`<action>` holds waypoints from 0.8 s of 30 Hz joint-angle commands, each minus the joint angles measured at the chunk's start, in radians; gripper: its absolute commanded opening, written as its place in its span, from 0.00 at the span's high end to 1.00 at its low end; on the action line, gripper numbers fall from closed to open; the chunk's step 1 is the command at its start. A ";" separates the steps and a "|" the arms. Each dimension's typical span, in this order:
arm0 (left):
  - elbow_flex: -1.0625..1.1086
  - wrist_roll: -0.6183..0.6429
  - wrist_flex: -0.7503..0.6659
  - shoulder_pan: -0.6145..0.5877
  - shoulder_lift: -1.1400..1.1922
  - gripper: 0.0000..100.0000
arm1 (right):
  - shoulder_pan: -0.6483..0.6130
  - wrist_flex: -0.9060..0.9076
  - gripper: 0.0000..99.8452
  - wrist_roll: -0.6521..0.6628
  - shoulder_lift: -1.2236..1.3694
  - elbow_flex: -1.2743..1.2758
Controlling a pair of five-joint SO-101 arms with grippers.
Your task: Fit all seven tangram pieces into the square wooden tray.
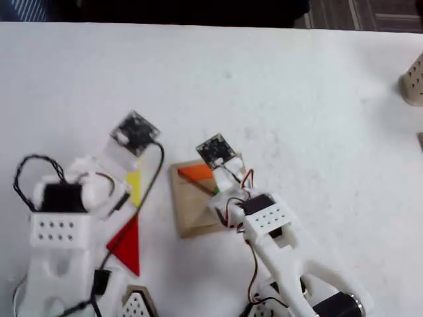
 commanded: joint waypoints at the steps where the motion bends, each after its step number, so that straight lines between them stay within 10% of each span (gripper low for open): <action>1: 0.109 0.035 -0.080 0.045 -0.147 0.98 | -0.005 -0.010 0.98 0.012 -0.010 -0.005; 9: 0.135 0.104 -0.041 0.042 -0.182 0.98 | -0.005 -0.010 0.98 0.012 -0.007 -0.005; 15: 0.029 0.414 0.048 0.002 -0.137 0.98 | -0.005 -0.010 0.98 0.012 -0.004 -0.005; 24: -0.242 0.540 0.127 -0.137 0.452 0.98 | -0.005 -0.010 0.98 0.011 -0.002 -0.005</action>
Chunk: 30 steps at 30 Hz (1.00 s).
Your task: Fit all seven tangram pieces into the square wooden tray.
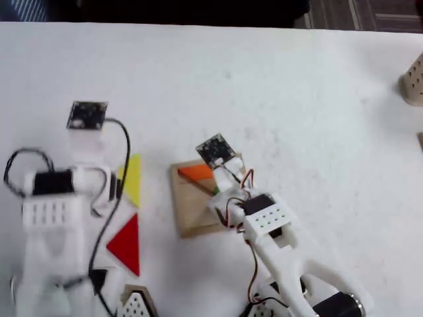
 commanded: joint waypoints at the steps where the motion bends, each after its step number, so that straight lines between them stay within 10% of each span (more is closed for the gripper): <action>1: -0.201 0.012 0.064 -0.030 0.392 0.98 | -0.005 -0.010 0.98 0.011 -0.002 -0.005; 24: -0.505 0.012 0.075 -0.047 0.742 0.98 | -0.005 -0.010 0.98 0.011 -0.005 -0.005; 30: -0.508 0.018 0.069 -0.045 0.740 0.84 | -0.005 -0.010 0.98 0.012 -0.005 -0.005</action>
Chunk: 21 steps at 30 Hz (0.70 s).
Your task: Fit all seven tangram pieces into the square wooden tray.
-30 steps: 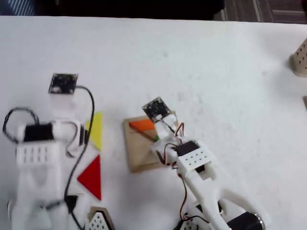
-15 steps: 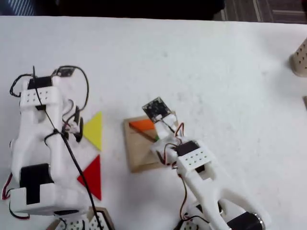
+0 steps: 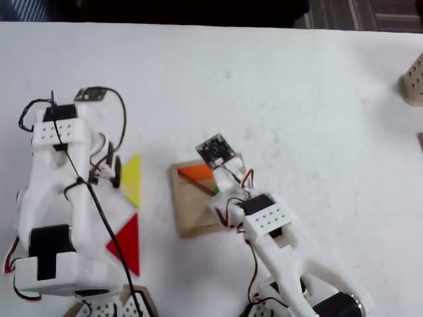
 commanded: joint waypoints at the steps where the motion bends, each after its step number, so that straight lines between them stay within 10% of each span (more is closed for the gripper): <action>1: -0.054 0.011 -0.017 0.022 -0.007 0.84 | -0.005 -0.010 0.98 0.012 -0.005 -0.005; 21: 0.170 0.089 -0.302 0.042 0.019 0.69 | -0.005 -0.010 0.98 0.018 -0.002 -0.005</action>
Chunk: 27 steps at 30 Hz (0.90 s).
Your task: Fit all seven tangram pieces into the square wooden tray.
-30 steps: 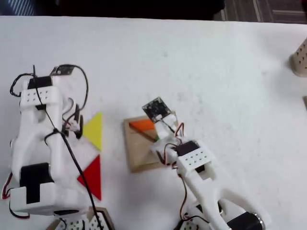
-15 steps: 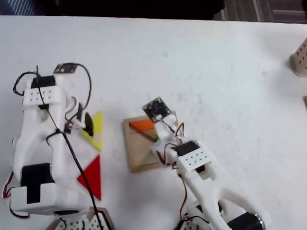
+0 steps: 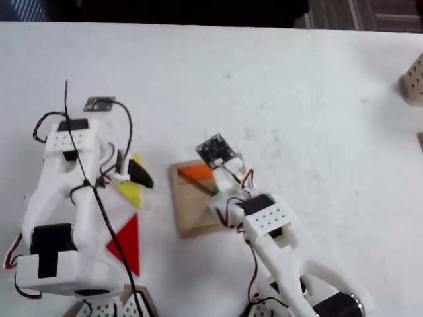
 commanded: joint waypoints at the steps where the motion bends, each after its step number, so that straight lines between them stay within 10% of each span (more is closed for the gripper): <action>1: -0.012 0.057 -0.069 0.016 0.033 0.69 | -0.005 -0.010 0.98 0.012 -0.002 -0.005; 10: -0.135 0.078 -0.071 -0.002 0.255 0.71 | -0.005 -0.010 0.98 0.012 -0.002 -0.005; 19: -0.190 0.003 -0.080 0.002 0.283 0.95 | -0.005 -0.010 0.98 0.011 -0.001 -0.005; 27: -0.183 -0.029 -0.072 0.004 0.274 0.85 | -0.005 -0.010 0.98 0.012 -0.001 -0.005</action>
